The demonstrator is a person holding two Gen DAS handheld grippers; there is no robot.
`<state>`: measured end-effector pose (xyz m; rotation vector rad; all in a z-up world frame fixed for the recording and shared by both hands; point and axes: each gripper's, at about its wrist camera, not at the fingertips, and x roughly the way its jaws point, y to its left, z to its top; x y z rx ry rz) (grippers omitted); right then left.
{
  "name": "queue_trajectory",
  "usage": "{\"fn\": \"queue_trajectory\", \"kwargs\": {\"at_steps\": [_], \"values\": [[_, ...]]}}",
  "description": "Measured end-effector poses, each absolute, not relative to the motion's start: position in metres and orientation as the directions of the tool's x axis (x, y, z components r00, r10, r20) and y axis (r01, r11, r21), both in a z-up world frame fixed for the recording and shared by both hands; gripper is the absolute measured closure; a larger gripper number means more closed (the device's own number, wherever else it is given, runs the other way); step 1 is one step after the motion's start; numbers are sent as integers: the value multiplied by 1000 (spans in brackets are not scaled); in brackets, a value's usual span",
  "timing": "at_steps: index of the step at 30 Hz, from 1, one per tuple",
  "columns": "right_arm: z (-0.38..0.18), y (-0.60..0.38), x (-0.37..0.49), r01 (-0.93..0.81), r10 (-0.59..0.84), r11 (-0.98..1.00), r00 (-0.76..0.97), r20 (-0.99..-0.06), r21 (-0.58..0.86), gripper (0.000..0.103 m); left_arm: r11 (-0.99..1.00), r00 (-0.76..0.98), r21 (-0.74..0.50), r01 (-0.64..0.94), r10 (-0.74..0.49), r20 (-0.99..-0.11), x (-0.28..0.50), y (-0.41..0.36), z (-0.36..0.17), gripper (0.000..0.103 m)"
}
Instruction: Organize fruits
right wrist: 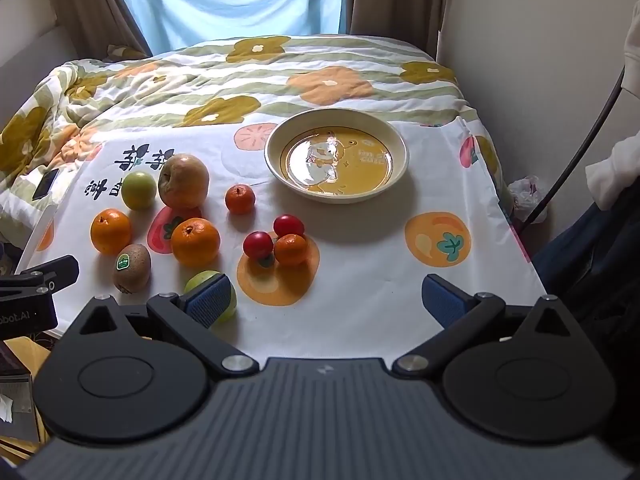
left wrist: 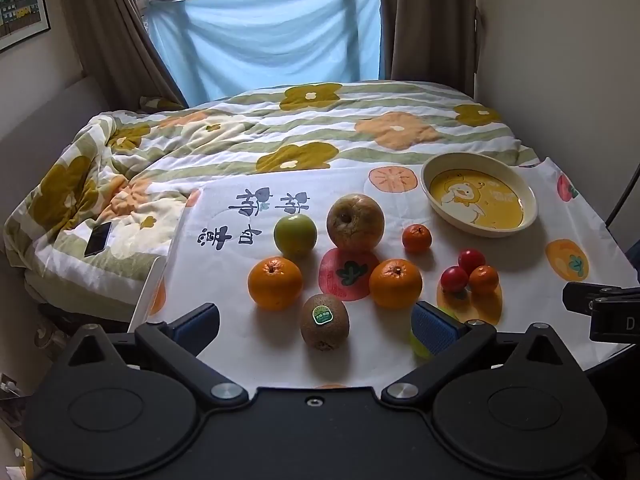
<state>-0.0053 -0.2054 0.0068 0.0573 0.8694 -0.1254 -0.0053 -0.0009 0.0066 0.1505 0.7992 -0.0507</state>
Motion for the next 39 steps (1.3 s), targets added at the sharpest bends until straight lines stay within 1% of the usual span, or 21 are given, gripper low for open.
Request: {"fn": "queue_trajectory", "kwargs": {"at_steps": [39], "values": [[7,-205,-6,129,-82,992,645,-760,3,0,988,707,118,99,14,-708,-7,3,16,0]]}}
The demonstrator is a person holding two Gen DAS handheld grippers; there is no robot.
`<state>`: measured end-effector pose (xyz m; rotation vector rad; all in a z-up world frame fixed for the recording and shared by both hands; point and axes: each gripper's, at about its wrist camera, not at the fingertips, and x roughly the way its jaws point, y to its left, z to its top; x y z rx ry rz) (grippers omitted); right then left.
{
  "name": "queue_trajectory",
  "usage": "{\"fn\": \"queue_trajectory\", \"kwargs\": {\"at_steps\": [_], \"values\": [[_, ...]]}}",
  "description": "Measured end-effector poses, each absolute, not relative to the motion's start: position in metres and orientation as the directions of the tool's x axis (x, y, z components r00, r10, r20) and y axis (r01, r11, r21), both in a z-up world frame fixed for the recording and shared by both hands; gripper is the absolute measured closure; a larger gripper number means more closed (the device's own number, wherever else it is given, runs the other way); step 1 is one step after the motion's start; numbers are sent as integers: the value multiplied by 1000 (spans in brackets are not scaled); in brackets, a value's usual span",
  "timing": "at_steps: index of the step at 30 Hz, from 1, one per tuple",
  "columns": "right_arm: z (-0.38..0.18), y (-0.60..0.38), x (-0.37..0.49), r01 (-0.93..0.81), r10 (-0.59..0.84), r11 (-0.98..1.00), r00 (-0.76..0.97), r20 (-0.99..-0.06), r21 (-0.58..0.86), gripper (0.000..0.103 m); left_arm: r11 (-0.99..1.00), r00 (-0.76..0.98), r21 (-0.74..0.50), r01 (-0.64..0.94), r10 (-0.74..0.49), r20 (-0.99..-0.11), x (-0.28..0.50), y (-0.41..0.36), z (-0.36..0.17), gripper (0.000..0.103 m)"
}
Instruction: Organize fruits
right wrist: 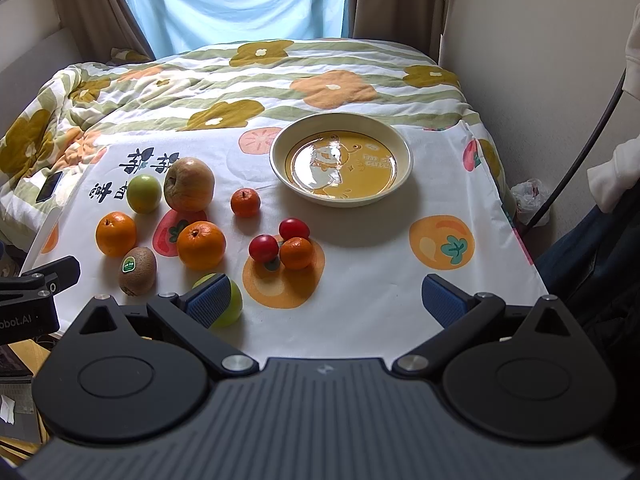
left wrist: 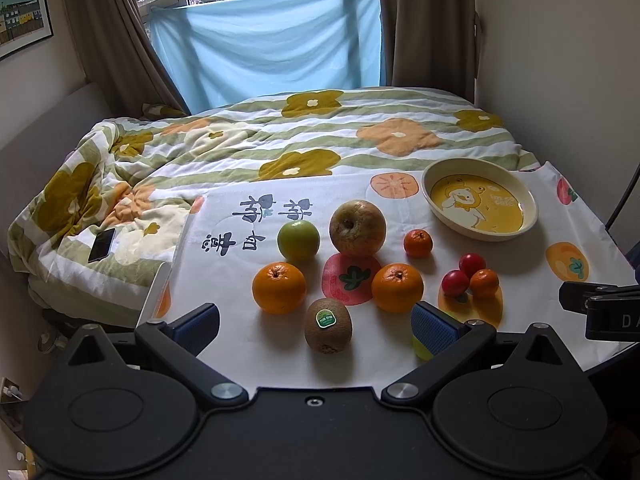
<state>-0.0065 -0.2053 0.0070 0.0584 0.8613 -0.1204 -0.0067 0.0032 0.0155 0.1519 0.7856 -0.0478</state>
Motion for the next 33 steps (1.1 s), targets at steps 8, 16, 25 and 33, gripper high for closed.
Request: {"fn": "queue_trajectory", "kwargs": {"at_steps": [8,16,25,33], "values": [[7,-205,-7,130,-83,992,646,-759,3,0,988,708,121,99,15,-706,-7,3,17,0],[7,-205,-8,129,-82,992,647,-758,3,0,988,708,120,100,14,-706,-7,4,18,0],[11,-204,-8,127,-81,992,648,-757,3,0,988,711,123,98,17,-703,-9,3,19,0],[10,-205,-8,127,-81,992,649,-757,3,0,988,712,123,98,17,-702,-9,4,20,0]]}}
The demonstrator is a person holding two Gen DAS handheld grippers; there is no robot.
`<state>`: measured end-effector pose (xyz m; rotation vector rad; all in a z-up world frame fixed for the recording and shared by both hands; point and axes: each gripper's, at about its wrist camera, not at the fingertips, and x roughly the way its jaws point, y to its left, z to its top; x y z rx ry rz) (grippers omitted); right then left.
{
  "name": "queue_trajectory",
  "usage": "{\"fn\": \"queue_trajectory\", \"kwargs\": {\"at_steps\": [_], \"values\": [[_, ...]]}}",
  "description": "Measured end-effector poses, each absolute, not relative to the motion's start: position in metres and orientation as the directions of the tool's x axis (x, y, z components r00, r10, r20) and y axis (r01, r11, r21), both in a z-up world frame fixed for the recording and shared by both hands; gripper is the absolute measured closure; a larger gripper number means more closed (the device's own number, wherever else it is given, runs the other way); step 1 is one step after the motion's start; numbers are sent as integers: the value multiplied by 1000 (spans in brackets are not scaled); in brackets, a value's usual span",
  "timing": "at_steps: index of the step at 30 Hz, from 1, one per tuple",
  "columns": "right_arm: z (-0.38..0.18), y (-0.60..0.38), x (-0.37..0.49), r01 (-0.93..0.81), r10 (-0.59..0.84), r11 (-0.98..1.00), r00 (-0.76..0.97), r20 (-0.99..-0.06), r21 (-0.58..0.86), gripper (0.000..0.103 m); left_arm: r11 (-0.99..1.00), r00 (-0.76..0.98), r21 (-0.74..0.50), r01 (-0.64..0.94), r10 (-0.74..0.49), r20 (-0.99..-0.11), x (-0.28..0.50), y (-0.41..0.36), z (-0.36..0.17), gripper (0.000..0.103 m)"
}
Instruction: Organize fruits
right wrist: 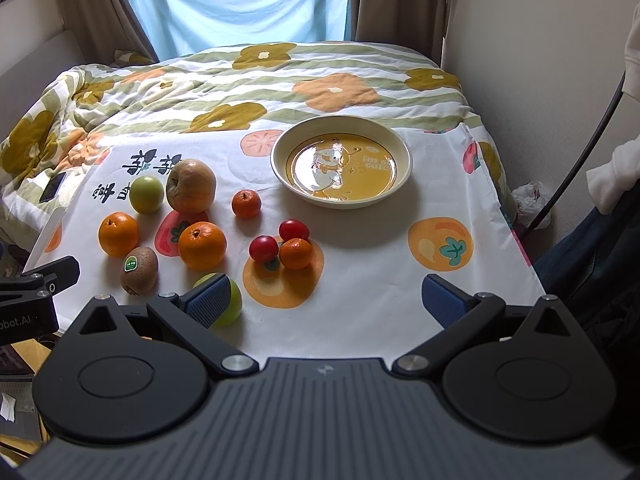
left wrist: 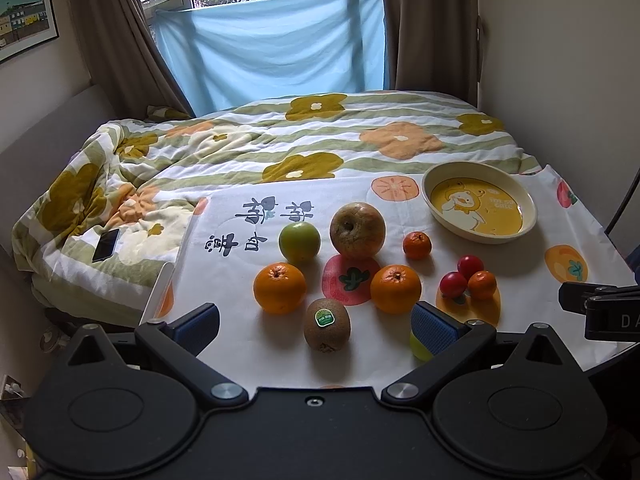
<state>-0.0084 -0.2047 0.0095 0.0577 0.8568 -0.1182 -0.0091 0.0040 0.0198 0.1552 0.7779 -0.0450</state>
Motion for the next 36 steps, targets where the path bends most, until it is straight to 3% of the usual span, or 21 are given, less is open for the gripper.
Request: {"fn": "queue_trajectory", "kwargs": {"at_steps": [14,23,36], "values": [[13,-201,0,70,-30,997,636,-771,19,0,987,698,144,69,55,-714,-15,-3,14,0],[-20,-199,14,-14,57,998,623,-780,62,0,985,685,162,61,77,-724,-6,-1,-22,0],[-75,-160,43,35,106,986,617,-780,162,0,965,672,177,195,0,-741,31,19,-82,6]]}}
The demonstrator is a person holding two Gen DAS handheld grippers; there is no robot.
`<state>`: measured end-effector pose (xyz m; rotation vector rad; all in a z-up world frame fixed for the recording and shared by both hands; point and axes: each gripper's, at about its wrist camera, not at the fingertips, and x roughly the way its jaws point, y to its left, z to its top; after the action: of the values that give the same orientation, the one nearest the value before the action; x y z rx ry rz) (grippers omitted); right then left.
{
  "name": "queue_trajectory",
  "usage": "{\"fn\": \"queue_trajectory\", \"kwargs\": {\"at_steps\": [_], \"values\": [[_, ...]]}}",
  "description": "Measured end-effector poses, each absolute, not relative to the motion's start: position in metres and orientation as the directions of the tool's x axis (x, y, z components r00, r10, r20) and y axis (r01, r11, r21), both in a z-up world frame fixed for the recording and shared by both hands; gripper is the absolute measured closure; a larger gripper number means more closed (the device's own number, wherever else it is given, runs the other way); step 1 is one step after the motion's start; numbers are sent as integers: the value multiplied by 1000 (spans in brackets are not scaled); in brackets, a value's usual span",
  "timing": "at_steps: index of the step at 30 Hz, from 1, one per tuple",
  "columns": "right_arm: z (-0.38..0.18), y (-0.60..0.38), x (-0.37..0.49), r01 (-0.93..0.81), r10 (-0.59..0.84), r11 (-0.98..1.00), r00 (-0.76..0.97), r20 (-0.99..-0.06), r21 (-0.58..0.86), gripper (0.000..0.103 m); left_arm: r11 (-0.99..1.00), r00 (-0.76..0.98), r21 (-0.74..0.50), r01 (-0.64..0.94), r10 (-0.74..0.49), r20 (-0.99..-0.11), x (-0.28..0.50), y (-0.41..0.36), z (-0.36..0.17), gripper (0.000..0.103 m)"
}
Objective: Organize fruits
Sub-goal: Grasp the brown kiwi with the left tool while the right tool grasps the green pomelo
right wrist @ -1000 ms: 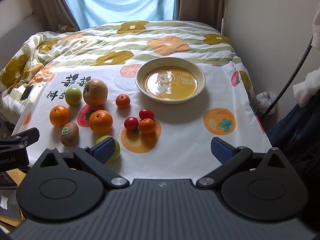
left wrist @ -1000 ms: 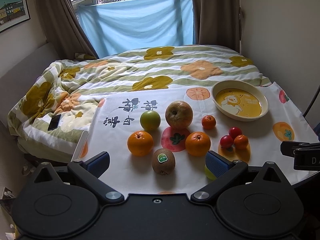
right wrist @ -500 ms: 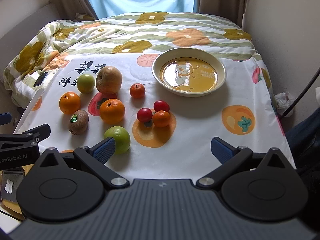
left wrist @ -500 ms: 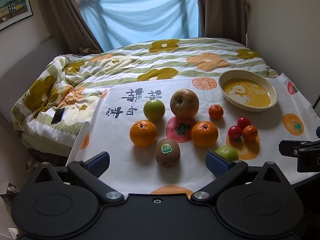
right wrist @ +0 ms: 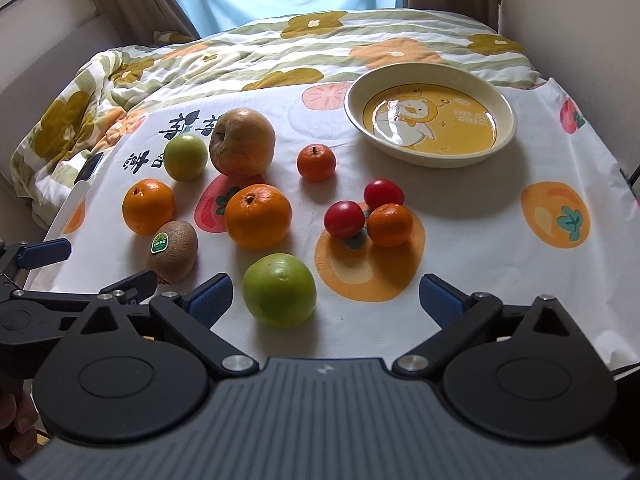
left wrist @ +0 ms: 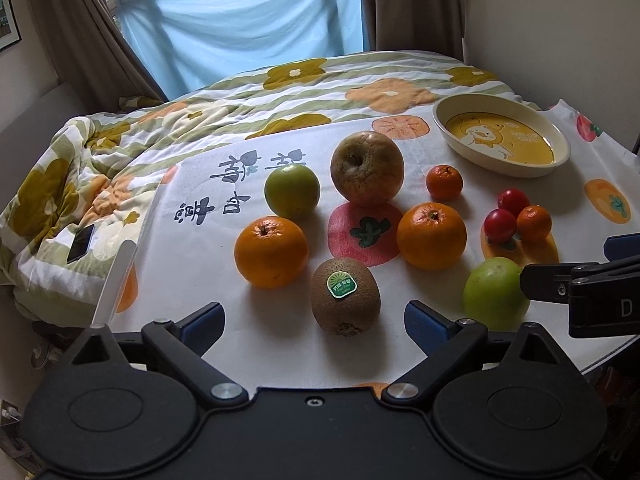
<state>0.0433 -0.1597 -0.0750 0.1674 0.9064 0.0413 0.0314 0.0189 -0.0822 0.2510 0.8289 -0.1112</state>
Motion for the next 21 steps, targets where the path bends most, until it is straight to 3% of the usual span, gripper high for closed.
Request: {"fn": "queue_trajectory", "kwargs": {"at_steps": [7,15,21], "values": [[-95,-142,52,99,91,977,611,-786,190,0,945,653,163,284,-66,-755,50,22,-104,10],[-106,-137,61,159,60,969,590,-805,189,0,931,620,130,341,-119,-776,69,22,-121,26],[-113,-134,67,185,60,963,566,-822,197,1,926,594,97,364,-151,-790,75,22,-127,44]]}}
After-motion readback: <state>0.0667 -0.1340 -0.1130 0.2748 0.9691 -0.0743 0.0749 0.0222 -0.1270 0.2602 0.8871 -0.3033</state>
